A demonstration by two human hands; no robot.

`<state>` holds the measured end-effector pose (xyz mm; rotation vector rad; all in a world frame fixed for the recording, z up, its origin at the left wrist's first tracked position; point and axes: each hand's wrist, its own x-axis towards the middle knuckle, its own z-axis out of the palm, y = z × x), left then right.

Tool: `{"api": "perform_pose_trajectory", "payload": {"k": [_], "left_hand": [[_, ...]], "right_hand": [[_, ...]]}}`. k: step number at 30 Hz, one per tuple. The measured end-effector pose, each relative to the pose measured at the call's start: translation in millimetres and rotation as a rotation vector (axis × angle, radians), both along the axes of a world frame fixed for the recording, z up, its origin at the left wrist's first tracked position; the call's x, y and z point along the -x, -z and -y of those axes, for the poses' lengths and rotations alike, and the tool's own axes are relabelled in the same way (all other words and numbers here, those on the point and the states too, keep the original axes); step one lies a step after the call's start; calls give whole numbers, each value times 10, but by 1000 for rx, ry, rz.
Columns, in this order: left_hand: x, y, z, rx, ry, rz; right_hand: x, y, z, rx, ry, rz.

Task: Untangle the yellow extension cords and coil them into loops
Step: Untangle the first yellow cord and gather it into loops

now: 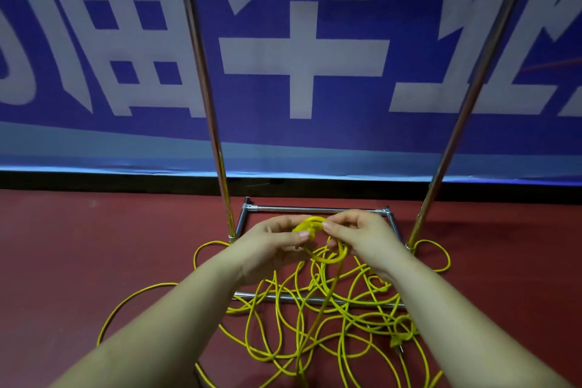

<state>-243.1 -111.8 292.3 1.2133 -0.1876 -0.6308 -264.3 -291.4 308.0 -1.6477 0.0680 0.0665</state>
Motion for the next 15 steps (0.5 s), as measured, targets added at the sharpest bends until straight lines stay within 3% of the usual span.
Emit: {"api": "perform_pose_trajectory", "payload": {"k": [9, 15], "left_hand": [[-170, -17, -409, -96, -281, 211], [-194, 179, -159, -125, -251, 183]], "right_hand": [[-214, -97, -368, -73, -82, -163], [-160, 149, -209, -140, 172, -198]]}}
